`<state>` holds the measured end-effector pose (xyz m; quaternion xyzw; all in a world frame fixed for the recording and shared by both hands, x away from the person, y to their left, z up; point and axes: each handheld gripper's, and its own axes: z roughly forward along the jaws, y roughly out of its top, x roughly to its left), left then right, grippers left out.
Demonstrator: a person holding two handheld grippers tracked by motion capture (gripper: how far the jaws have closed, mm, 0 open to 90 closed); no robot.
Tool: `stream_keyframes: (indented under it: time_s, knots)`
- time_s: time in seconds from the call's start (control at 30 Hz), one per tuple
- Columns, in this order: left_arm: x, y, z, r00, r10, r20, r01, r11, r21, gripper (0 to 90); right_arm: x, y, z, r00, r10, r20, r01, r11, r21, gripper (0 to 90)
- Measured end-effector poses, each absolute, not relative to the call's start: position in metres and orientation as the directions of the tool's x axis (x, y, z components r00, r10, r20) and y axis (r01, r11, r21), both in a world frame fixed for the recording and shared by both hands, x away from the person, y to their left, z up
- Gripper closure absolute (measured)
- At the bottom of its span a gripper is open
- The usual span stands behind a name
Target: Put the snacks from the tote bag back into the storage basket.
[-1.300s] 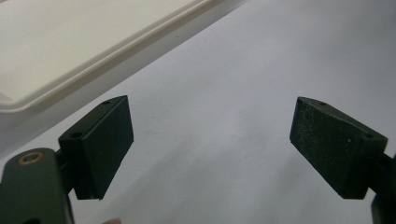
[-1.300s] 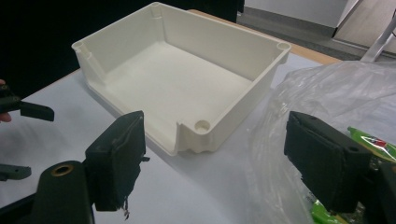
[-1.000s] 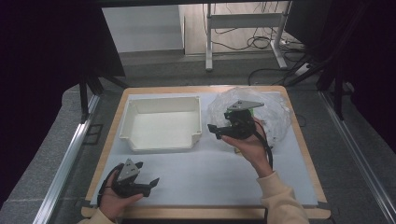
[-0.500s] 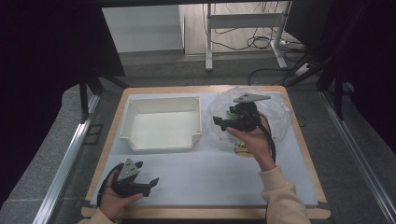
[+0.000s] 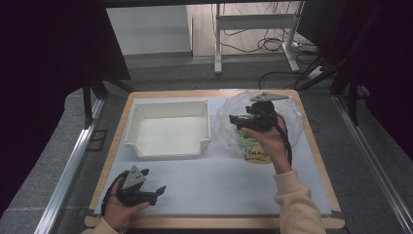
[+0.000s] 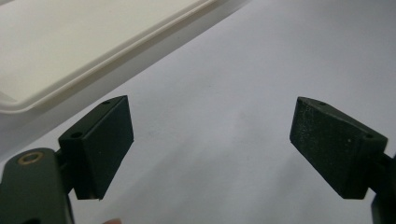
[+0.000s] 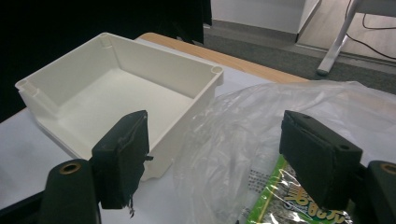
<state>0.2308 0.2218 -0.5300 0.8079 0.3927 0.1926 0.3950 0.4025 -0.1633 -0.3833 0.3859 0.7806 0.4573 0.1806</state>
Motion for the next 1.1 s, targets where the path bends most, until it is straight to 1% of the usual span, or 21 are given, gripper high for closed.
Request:
stream_keyframes:
  time_s: [0.57,1.1]
  knots:
    - [0.231,0.223,-0.53,0.616,0.788,0.0,0.484,-0.379,0.789,13.6,0.424,-0.184,-0.386,-0.602,0.792,0.102,0.466,0.244,0.85,26.2]
    - [0.23,0.225,-0.529,0.616,0.787,0.007,0.478,-0.381,0.791,13.6,0.443,-0.204,-0.4,-0.54,0.834,0.116,0.52,0.221,0.825,28.9]
